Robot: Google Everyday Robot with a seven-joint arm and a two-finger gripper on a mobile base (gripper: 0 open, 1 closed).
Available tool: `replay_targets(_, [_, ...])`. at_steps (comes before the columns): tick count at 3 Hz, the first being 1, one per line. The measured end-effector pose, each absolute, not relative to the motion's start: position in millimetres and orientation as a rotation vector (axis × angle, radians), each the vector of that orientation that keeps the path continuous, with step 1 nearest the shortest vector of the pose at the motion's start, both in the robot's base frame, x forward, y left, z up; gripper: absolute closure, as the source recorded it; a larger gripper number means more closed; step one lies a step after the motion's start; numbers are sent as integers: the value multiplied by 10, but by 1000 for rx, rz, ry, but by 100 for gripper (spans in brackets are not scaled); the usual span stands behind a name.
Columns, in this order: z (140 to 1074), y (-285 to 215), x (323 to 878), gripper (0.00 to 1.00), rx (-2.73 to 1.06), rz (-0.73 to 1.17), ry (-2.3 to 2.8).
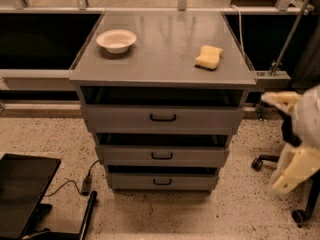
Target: Open middle drawer
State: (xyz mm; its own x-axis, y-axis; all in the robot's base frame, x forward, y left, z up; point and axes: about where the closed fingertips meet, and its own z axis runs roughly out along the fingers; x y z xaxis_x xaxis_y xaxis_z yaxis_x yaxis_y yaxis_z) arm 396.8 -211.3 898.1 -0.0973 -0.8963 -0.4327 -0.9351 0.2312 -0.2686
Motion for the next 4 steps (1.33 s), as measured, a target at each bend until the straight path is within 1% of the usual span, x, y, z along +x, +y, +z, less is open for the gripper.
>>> replay_targets(1, [8448, -1938, 3755, 0, -1609, 171, 1911])
replay_targets(2, [7861, -1542, 3618, 0, -1651, 162, 1864])
replay_targets(3, [7039, -1091, 3475, 0, -1790, 161, 1870])
replay_targets(4, [6305, -977, 3350, 0, -1915, 110, 1901])
